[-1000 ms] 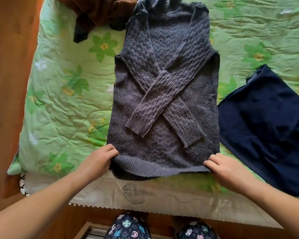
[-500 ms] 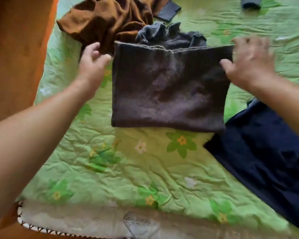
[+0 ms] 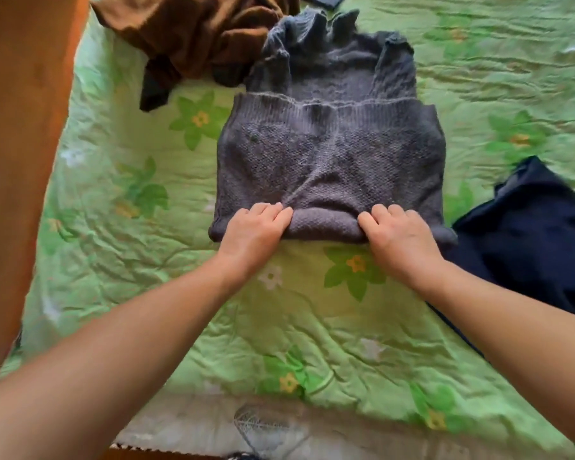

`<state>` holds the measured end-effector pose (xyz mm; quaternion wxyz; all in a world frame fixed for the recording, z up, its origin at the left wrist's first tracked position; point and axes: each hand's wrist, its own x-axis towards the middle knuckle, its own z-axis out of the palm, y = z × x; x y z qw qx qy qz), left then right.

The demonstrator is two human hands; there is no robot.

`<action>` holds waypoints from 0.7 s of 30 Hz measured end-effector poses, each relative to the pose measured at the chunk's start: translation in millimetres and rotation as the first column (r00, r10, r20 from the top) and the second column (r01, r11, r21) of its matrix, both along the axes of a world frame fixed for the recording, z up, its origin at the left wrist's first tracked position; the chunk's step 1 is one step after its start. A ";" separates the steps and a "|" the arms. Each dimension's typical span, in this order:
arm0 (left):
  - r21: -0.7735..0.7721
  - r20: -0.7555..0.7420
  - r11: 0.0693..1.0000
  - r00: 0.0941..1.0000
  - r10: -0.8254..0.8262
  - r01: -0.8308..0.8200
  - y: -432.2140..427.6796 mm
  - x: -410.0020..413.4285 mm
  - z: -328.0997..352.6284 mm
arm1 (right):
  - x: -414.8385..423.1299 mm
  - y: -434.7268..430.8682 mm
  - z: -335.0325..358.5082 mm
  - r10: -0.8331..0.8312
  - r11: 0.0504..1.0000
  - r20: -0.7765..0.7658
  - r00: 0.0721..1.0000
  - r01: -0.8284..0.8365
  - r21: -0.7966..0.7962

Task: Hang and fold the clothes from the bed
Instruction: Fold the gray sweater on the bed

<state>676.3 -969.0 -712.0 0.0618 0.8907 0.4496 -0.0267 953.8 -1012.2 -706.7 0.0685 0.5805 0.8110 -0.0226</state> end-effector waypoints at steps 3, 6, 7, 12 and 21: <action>-0.083 -0.036 0.995 0.997 -0.061 0.058 -51.9 -12.1 16.1 | -0.4 -49.9 14.4 0.056 0.992 -0.034 0.998 -0.059 -0.110; -0.273 -0.104 0.949 0.976 -0.190 0.156 -108.3 -27.5 22.9 | -6.9 -114.3 29.8 0.120 0.922 -0.067 0.990 -0.137 -0.363; -0.325 -0.125 0.929 0.965 -0.229 0.178 -122.3 -31.7 24.2 | -9.4 -128.1 35.1 0.138 0.870 -0.037 0.990 -0.139 -0.474; -0.220 0.074 0.972 0.995 -0.070 0.084 -77.6 -25.5 26.1 | -8.6 -82.1 44.0 -0.071 0.867 -0.149 0.986 -0.013 -0.498; -0.237 -0.324 0.964 0.945 0.042 -0.124 66.0 20.1 24.7 | 10.3 51.7 33.6 -0.140 0.943 0.196 0.971 0.191 -0.274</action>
